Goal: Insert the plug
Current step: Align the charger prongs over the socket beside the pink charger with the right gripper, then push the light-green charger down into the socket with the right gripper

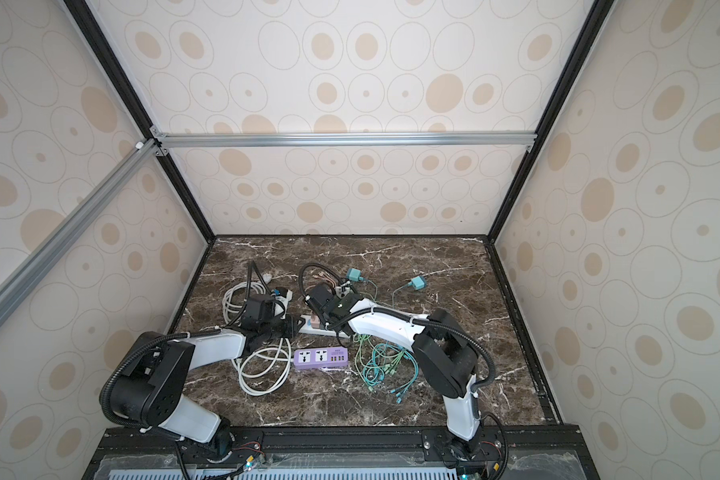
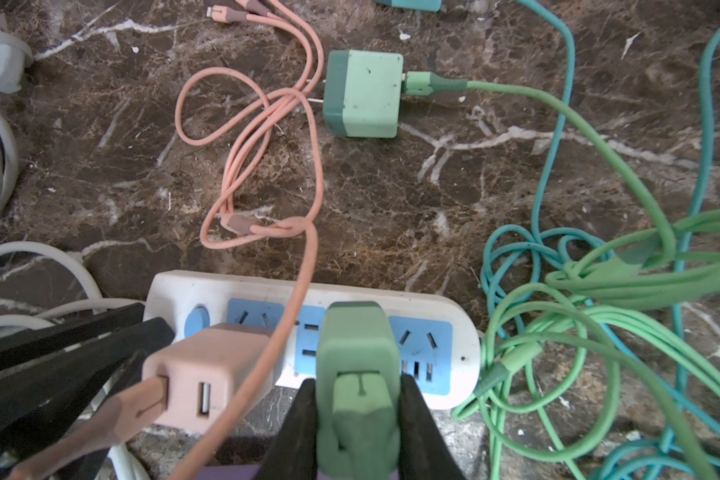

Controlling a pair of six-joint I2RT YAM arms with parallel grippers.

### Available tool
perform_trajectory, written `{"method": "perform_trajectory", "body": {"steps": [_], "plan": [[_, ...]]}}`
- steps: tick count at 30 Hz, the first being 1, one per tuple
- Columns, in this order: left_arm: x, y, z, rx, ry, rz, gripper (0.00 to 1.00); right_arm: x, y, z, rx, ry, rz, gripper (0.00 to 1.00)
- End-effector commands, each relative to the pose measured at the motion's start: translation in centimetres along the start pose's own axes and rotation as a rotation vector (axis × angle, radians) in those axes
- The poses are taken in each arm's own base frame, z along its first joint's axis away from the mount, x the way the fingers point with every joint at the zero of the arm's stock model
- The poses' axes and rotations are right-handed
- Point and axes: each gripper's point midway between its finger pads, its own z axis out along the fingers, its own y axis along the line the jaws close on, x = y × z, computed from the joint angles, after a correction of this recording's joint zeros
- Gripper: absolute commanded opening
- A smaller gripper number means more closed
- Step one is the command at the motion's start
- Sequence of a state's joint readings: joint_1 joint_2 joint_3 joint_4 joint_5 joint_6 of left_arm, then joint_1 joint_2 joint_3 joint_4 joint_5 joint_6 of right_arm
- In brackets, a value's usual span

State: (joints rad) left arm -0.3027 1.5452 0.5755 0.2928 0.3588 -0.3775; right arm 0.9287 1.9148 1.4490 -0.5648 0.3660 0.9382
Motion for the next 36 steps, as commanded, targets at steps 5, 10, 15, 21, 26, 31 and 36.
{"method": "perform_trajectory", "body": {"steps": [5, 10, 15, 21, 26, 31, 36], "plan": [[0.0, 0.3, 0.2, 0.002, 0.003, -0.002, 0.27, 1.4, -1.3, -0.2, 0.05, 0.034, -0.003, 0.0], [-0.2, 0.3, 0.2, 0.005, 0.002, -0.003, 0.27, 1.3, -1.0, -0.5, 0.032, 0.042, 0.004, 0.0], [-0.3, 0.3, 0.2, 0.007, -0.001, -0.001, 0.27, 1.3, -0.8, -0.7, 0.025, 0.049, 0.011, 0.0], [-0.5, 0.2, 0.2, 0.013, -0.006, 0.001, 0.27, 1.3, -0.8, -1.1, 0.022, 0.057, 0.012, 0.0], [-0.5, 0.3, 0.2, 0.014, -0.007, 0.0, 0.27, 1.3, -1.1, -1.1, 0.034, 0.054, 0.014, 0.0], [-0.4, 0.4, 0.2, 0.017, -0.007, -0.001, 0.27, 1.6, -1.0, -0.5, 0.041, 0.064, 0.014, 0.0], [-0.4, 0.4, 0.1, 0.022, -0.009, -0.004, 0.27, 1.7, -0.9, 0.0, 0.054, 0.067, 0.013, 0.0]]}}
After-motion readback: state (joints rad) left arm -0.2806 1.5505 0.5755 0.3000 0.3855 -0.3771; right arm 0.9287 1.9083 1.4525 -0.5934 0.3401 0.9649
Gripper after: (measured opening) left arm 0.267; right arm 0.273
